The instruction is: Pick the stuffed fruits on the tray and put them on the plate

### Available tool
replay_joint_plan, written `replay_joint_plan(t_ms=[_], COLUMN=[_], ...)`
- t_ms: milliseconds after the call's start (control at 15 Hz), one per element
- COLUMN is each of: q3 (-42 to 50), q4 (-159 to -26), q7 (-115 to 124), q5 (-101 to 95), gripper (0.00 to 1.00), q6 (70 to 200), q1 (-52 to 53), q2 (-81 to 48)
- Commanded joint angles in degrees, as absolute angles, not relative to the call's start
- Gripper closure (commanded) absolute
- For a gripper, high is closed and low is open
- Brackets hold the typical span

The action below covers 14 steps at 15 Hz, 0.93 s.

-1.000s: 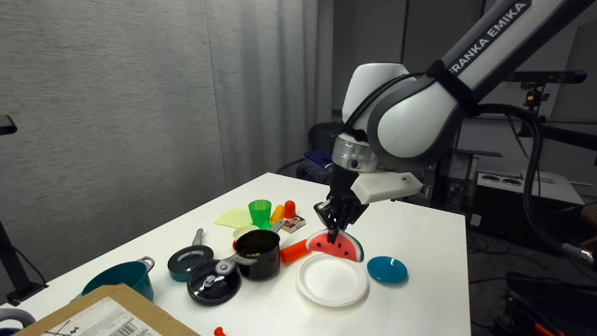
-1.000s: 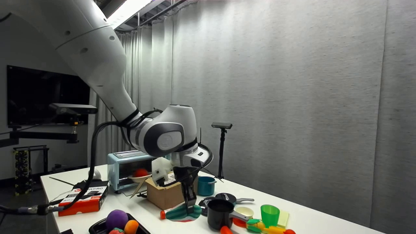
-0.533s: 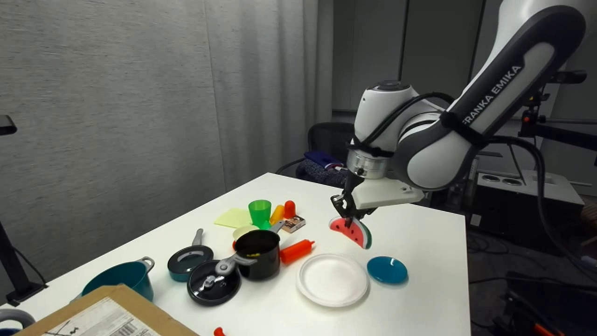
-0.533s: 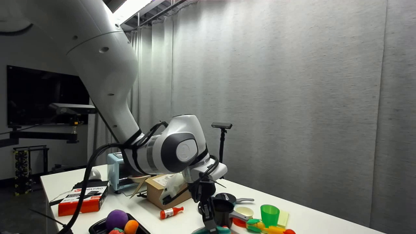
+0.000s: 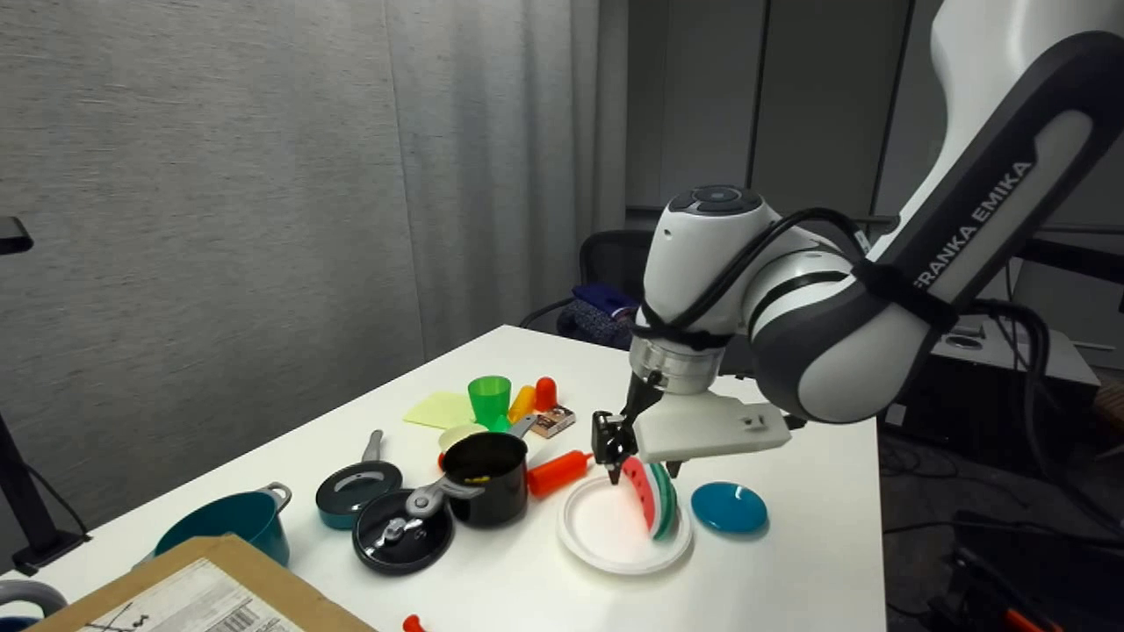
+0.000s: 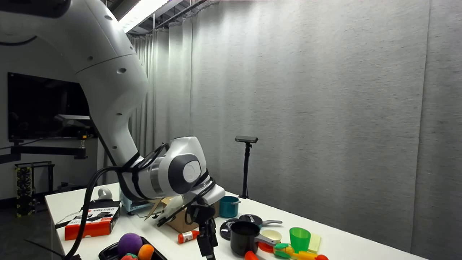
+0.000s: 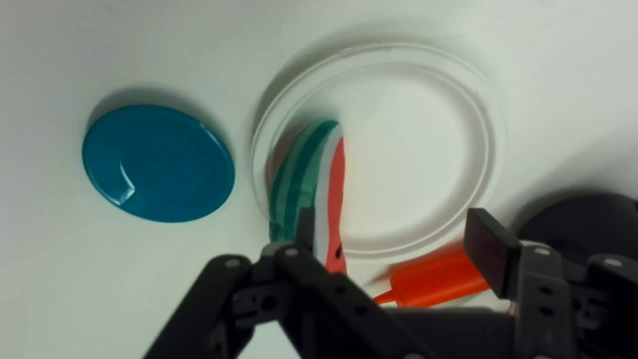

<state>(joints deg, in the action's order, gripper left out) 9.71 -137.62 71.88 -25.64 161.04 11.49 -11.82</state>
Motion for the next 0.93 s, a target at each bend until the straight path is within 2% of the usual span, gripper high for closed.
replay_joint_plan(t_ms=[0, 200, 667, 867], q3=[5.96, -3.02, -33.25, -37.25], q4=[-137.94, -138.70, -135.09, -133.77], q7=[70.96, 56.84, 28.48, 17.84], q5=[-21.96, -9.21, 13.30, 18.37], gripper=[0.00, 0.00, 0.00, 0.00], q6=[162.97, 163.06, 159.66, 151.96], q1=[11.57, 8.55, -13.26, -18.28], q2=[-12.59, -12.69, -16.60, -18.71])
